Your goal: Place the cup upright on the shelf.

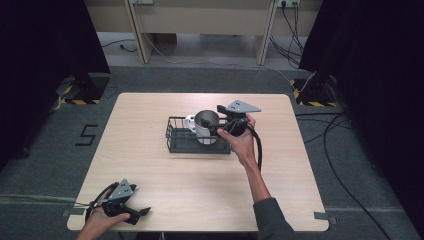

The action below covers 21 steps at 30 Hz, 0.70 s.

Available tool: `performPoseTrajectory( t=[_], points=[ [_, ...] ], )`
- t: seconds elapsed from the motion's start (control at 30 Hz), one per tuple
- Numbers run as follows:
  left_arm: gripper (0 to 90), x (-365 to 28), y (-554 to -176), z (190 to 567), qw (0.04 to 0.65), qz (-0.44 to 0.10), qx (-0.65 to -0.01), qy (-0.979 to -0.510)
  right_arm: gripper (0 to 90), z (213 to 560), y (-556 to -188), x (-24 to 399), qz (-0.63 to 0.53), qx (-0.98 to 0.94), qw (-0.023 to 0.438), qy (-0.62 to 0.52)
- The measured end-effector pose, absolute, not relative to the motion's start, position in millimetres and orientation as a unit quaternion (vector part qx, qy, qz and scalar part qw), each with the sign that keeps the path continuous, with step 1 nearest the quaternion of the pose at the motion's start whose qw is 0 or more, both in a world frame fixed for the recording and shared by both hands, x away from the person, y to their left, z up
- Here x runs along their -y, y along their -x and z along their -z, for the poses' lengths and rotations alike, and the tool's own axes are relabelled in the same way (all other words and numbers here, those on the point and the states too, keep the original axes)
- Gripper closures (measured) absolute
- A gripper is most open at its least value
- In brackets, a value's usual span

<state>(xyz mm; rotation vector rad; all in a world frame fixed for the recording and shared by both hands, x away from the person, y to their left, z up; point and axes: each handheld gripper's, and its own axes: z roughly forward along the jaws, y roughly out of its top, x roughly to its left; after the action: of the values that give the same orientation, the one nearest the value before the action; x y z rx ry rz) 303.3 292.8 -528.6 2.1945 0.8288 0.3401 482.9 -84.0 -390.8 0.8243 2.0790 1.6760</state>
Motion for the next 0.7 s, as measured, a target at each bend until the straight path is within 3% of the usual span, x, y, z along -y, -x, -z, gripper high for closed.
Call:
performPoseTrajectory(
  t=[0.7],
  points=[
    [0.0,-293,-303,529,0.376,-0.133,-0.324,-0.858,15.3,387,-453,95,-0.59,-0.732,0.177,-0.29]
  ],
)
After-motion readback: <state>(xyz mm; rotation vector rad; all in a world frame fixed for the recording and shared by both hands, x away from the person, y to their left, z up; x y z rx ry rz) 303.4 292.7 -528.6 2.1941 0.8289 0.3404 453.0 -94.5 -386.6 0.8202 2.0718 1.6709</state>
